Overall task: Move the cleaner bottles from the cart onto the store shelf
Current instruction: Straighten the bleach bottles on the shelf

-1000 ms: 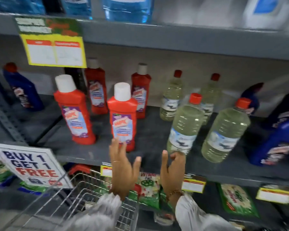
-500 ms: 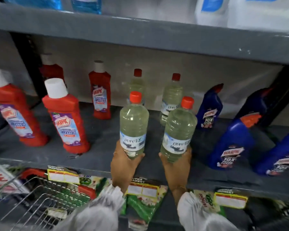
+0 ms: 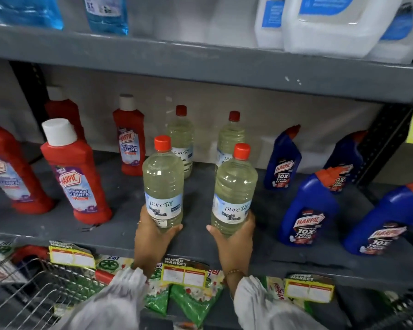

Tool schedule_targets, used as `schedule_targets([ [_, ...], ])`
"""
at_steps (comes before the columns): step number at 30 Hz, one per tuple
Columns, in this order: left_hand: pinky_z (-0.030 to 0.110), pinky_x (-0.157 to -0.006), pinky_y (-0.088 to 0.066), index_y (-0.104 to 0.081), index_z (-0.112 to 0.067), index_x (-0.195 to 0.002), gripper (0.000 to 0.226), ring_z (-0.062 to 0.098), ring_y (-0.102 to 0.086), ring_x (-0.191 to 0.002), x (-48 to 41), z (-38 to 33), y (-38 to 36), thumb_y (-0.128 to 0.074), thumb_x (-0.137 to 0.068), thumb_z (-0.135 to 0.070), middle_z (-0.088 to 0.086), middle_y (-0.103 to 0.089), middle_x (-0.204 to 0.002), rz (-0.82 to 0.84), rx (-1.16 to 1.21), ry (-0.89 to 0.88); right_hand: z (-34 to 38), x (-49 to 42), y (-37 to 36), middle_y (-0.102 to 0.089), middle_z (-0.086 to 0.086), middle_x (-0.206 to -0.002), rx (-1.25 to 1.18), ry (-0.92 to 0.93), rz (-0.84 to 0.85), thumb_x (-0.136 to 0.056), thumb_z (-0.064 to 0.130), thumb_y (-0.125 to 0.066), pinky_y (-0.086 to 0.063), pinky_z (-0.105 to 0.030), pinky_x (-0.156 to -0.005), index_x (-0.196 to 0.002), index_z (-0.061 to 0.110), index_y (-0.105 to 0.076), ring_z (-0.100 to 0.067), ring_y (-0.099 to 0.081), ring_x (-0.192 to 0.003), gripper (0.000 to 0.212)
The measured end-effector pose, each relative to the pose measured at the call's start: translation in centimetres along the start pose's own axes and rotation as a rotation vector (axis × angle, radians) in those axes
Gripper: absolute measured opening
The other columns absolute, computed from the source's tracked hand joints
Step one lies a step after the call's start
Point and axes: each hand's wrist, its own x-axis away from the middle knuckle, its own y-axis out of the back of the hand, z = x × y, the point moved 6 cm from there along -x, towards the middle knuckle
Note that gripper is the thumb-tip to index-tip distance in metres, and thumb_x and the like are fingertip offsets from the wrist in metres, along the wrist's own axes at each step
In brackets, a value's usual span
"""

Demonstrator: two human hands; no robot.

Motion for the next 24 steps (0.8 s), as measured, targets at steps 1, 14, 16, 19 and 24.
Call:
schedule_targets([
  [1, 0.040, -0.101, -0.039, -0.031, -0.017, -0.139, 0.098, 0.032, -0.050, -0.124, 0.2, -0.1, -0.1, -0.086, -0.059, -0.023, 0.010, -0.054, -0.136, 0.007, -0.009, -0.003, 0.2, 0.1, 0.1, -0.052, -0.007, -0.134, -0.021, 0.002, 0.021, -0.053, 0.026, -0.089, -0.048, -0.042, -0.099, -0.138, 0.018, -0.028, -0.022, -0.055, -0.118, 0.105],
  [14, 0.037, -0.117, -0.009, -0.029, 0.002, -0.134, 0.074, 0.033, -0.022, -0.137, 13.9, -11.9, -18.0, -0.041, -0.088, -0.055, 0.022, -0.028, -0.147, -0.026, -0.163, -0.667, -3.7, -3.3, 21.6, -0.047, -0.010, -0.084, 0.112, 0.144, -0.628, -0.080, 0.070, -0.041, -0.040, -0.043, -0.076, -0.084, 0.004, -0.048, -0.026, -0.048, -0.079, 0.066],
  [16, 0.035, -0.117, -0.004, -0.019, -0.002, -0.141, 0.100, 0.029, -0.017, -0.140, 13.4, -13.6, -20.6, -0.053, -0.073, -0.067, 0.022, -0.026, -0.151, 0.011, -0.054, -0.455, -5.5, -6.3, 24.3, -0.052, -0.014, -0.111, 0.114, 0.082, -0.636, -0.068, 0.066, -0.064, -0.045, -0.045, -0.094, -0.113, 0.001, -0.045, -0.032, -0.053, -0.103, 0.081],
  [19, 0.043, -0.119, -0.009, -0.016, 0.000, -0.145, 0.126, 0.032, -0.021, -0.142, 13.2, -14.7, -24.0, -0.081, -0.052, -0.055, 0.020, -0.025, -0.153, 0.047, 0.008, -0.222, -7.3, -9.6, 25.8, -0.028, -0.016, -0.148, 0.092, -0.104, -0.495, -0.049, 0.058, -0.081, -0.032, -0.053, -0.112, -0.141, 0.015, -0.011, -0.033, -0.033, -0.136, 0.123],
  [24, 0.047, -0.111, -0.032, -0.017, -0.005, -0.146, 0.123, 0.037, -0.035, -0.134, 12.9, -13.6, -25.8, -0.089, -0.049, -0.028, 0.021, -0.038, -0.143, 0.019, 0.086, -0.075, -7.4, -9.9, 26.5, -0.034, -0.020, -0.145, 0.169, -0.070, -0.489, -0.057, 0.017, -0.087, -0.034, -0.050, -0.111, -0.145, 0.006, -0.015, -0.034, -0.036, -0.134, 0.114],
])
